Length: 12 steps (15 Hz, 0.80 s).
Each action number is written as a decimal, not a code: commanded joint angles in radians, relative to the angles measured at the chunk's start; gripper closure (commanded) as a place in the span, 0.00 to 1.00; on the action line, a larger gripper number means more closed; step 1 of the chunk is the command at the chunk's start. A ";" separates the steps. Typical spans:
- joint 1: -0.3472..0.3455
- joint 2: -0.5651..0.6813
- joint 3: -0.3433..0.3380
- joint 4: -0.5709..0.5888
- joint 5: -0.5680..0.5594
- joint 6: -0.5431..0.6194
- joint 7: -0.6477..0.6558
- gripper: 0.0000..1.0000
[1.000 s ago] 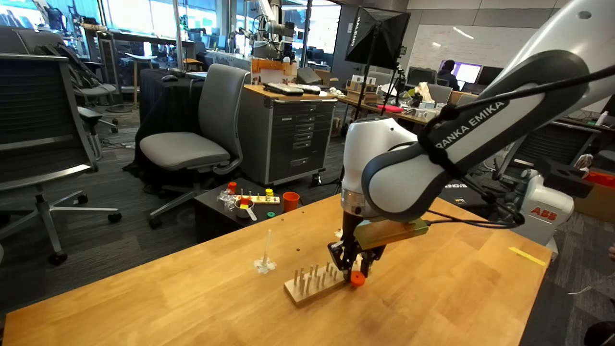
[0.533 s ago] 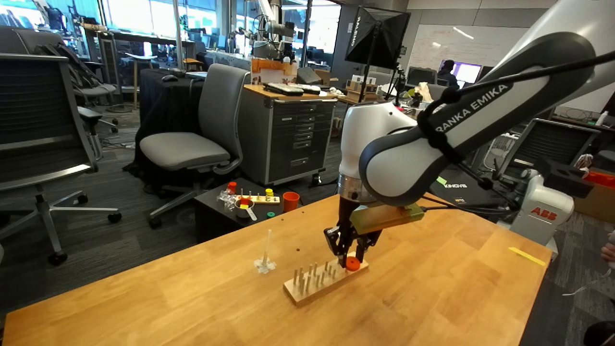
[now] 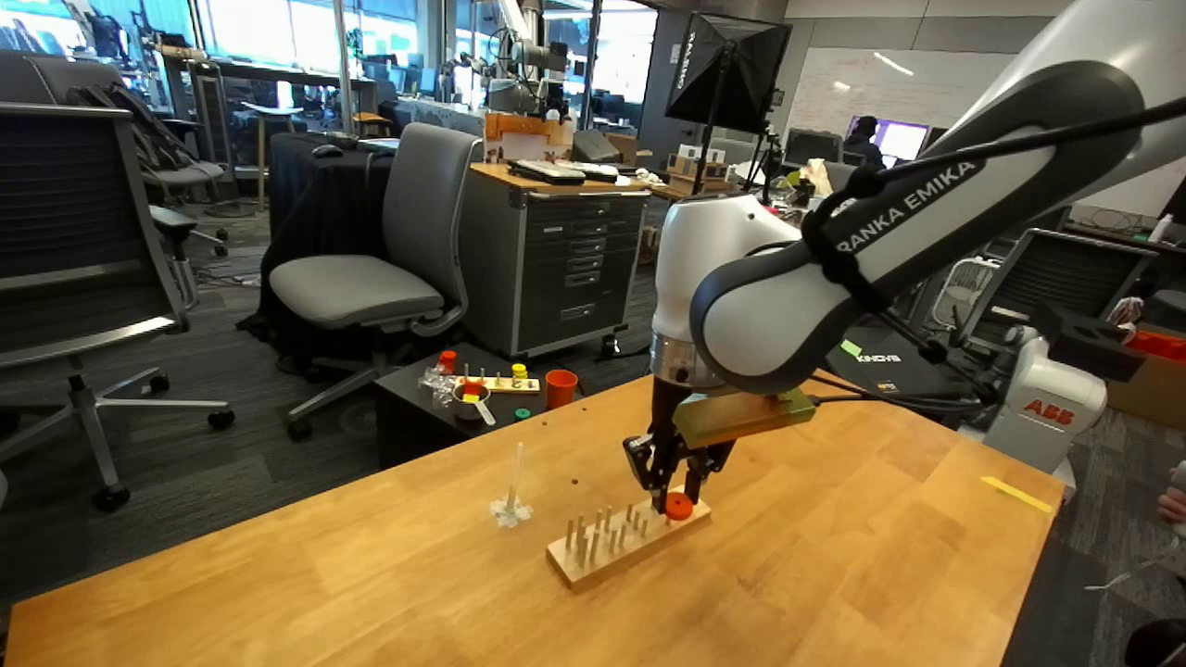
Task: Hang the orange object through its center hole on the object
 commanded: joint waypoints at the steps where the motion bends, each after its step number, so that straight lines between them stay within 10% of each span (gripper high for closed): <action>1: 0.007 0.018 -0.006 0.029 0.006 -0.019 -0.009 0.82; 12: 0.013 0.047 -0.013 0.075 -0.003 -0.026 -0.007 0.82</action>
